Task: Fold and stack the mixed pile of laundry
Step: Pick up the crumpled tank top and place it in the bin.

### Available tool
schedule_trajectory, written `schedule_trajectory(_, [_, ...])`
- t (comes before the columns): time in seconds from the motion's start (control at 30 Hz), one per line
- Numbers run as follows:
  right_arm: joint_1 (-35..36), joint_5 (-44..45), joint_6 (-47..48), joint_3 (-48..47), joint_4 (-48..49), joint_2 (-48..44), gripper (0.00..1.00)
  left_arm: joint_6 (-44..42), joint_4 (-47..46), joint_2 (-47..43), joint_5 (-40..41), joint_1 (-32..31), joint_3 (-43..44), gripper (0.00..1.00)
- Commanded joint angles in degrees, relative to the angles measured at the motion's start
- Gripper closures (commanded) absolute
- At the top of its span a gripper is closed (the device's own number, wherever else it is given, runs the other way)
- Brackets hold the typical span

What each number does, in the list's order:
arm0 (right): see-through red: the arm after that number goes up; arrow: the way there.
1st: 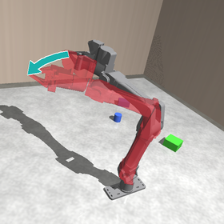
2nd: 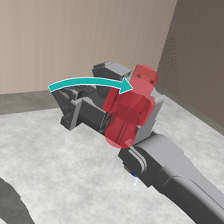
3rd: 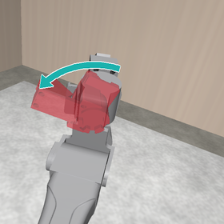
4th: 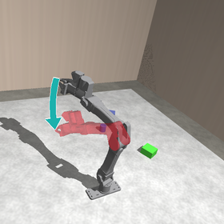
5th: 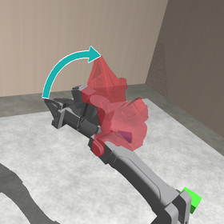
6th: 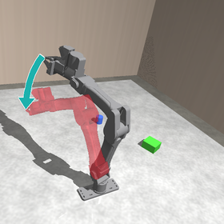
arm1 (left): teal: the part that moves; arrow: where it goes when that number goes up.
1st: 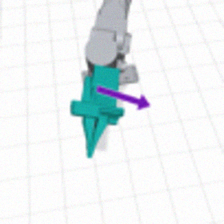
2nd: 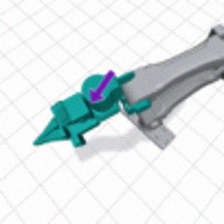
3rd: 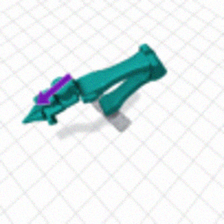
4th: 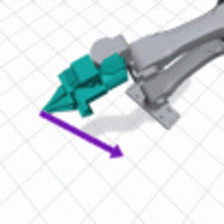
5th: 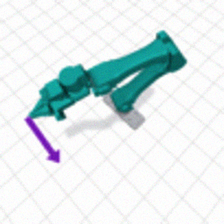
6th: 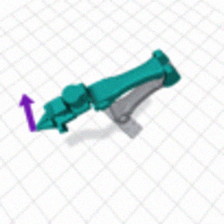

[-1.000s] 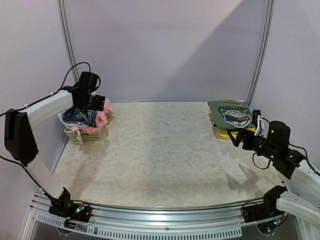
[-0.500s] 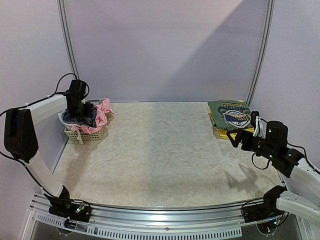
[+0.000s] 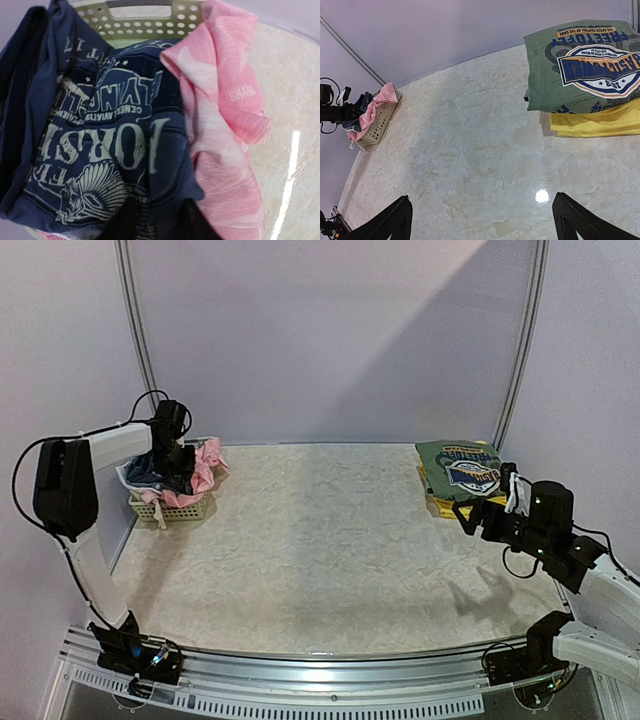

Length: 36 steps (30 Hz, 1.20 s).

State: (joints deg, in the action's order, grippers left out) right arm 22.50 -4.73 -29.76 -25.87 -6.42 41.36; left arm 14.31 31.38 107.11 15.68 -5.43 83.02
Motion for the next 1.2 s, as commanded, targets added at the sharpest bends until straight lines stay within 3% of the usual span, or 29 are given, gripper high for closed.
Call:
schedule_trajectory(0.0, [0.3,0.6,0.1,-1.8,-1.0,-0.1,0.01,0.5,0.6,1.9,-1.8,0.6,1.6,0.90])
schedule_trajectory(0.03, [0.3,0.3,-0.4,-1.9,-1.0,-0.2,0.01,0.5,0.6,2.0,-2.1,0.6,1.6,0.99])
schedule_trajectory(0.07, [0.3,0.1,-0.8,-1.9,-0.8,-0.2,0.01,0.5,0.7,1.9,-2.0,0.6,1.3,1.00])
schedule_trajectory(0.2, [0.3,-4.1,-6.3,-2.0,3.4,-0.7,0.01,0.9,-0.1,-0.6,-0.6,0.6,-0.1,1.00])
schedule_trajectory(0.33, [0.3,-5.5,-19.6,-2.5,5.6,-1.7,0.01,1.3,0.2,-2.9,-0.1,0.5,-0.4,1.00])
schedule_trajectory(0.63, [0.3,-8.2,-36.6,-0.1,10.0,-12.4,0.01,1.4,5.0,-6.6,3.5,-1.4,4.0,1.00])
schedule_trajectory(0.9, [0.3,-7.4,-40.0,0.4,8.7,-21.0,0.01,1.1,10.8,-9.5,5.6,-3.5,11.3,1.00])
schedule_trajectory(1.17, [0.3,-5.6,-39.6,0.1,6.7,-21.2,0.01,-0.5,16.6,-10.2,9.0,-8.3,21.6,1.00])
